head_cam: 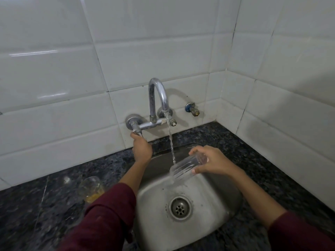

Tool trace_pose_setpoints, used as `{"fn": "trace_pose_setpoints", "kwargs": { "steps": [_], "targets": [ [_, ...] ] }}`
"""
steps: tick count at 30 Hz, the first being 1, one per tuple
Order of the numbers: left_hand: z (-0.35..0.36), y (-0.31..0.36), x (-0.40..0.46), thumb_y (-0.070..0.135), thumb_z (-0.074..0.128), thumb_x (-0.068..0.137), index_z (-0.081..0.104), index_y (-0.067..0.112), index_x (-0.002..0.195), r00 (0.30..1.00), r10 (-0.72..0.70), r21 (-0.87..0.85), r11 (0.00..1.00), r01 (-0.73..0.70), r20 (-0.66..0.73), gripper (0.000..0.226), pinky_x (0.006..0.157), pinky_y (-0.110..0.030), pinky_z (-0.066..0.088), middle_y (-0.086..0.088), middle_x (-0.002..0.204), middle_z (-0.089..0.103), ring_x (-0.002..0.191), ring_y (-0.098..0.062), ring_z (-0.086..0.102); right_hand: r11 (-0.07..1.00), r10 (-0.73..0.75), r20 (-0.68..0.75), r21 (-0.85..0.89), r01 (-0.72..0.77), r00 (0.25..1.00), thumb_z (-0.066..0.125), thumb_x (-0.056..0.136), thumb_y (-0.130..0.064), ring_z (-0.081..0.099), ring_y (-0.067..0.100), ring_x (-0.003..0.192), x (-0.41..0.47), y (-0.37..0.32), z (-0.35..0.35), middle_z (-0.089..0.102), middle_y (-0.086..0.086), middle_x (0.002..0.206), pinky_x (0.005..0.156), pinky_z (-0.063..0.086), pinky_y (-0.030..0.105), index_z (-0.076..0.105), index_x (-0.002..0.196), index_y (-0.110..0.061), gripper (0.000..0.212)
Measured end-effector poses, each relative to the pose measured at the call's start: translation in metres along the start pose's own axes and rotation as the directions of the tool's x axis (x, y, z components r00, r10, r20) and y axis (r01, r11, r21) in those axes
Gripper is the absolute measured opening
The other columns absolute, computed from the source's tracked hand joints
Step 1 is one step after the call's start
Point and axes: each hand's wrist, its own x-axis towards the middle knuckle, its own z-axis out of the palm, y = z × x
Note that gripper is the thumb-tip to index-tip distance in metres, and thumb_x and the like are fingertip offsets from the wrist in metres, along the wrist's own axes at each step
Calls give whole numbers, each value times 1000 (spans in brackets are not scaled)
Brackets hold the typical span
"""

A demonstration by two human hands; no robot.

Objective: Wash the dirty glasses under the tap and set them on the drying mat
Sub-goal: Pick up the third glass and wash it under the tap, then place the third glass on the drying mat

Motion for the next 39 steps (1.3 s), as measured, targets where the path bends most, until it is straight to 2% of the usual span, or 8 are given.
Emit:
{"fn": "trace_pose_setpoints", "kwargs": {
  "steps": [3,7,14,19,24,28,34,39],
  "targets": [
    [0,-7,-1,3,44,94,18,2,137,998,66,103,993,-66,2,50,75,-45,45,-26,114,59,97,-41,59,1000,26,-1,-6,-26,1000,84,58,-43,58,8,89,1,-6,-1,60,-2,105,68,45,18,53,109,-34,61],
    [-2,-10,1,-1,45,91,18,4,139,986,164,244,955,-166,27,55,78,-50,49,-25,116,54,94,-41,59,990,136,-22,48,-135,990,87,52,-39,61,14,88,1,-14,1,60,1,105,75,54,32,41,106,-29,72],
    [-5,-9,0,1,48,91,14,7,141,983,179,326,927,-186,51,61,77,-51,51,-24,115,54,93,-41,60,979,188,-82,94,-180,979,89,50,-35,59,15,93,-9,-25,6,59,1,107,79,52,34,43,106,-24,73],
    [-12,-16,-15,13,50,92,24,7,139,988,130,230,962,-147,89,55,87,-52,50,-22,123,53,102,-40,57,985,143,-145,122,-126,979,89,49,-31,59,13,94,-16,-34,12,63,-2,104,80,50,30,50,105,-23,69],
    [-20,-38,-53,14,55,91,40,4,135,978,160,164,970,-181,134,47,100,-41,42,-18,135,49,121,-33,50,986,111,-158,138,-90,981,88,53,-31,59,15,98,-18,-46,19,63,-2,107,84,48,31,53,112,-23,69],
    [-40,-43,-69,13,57,91,48,6,132,974,178,49,981,-186,138,42,95,-35,46,-13,131,56,111,-27,58,986,102,-163,151,-77,981,88,53,-29,56,17,102,-17,-63,27,60,0,112,81,44,27,53,115,-24,72],
    [-113,-49,-79,11,57,90,57,8,121,983,162,-146,974,-174,-87,31,91,-39,52,-10,113,66,99,-24,64,983,-55,-237,158,95,970,89,53,-25,57,19,102,-4,-142,34,62,0,110,84,44,28,55,115,-23,71],
    [-226,-110,-88,9,55,89,59,7,117,956,62,-132,986,-104,-287,28,87,-37,54,-8,109,67,94,-21,65,925,-280,-171,213,313,945,90,51,-24,54,20,104,25,-252,83,60,4,115,86,43,29,54,116,-22,74]
  ]
}}
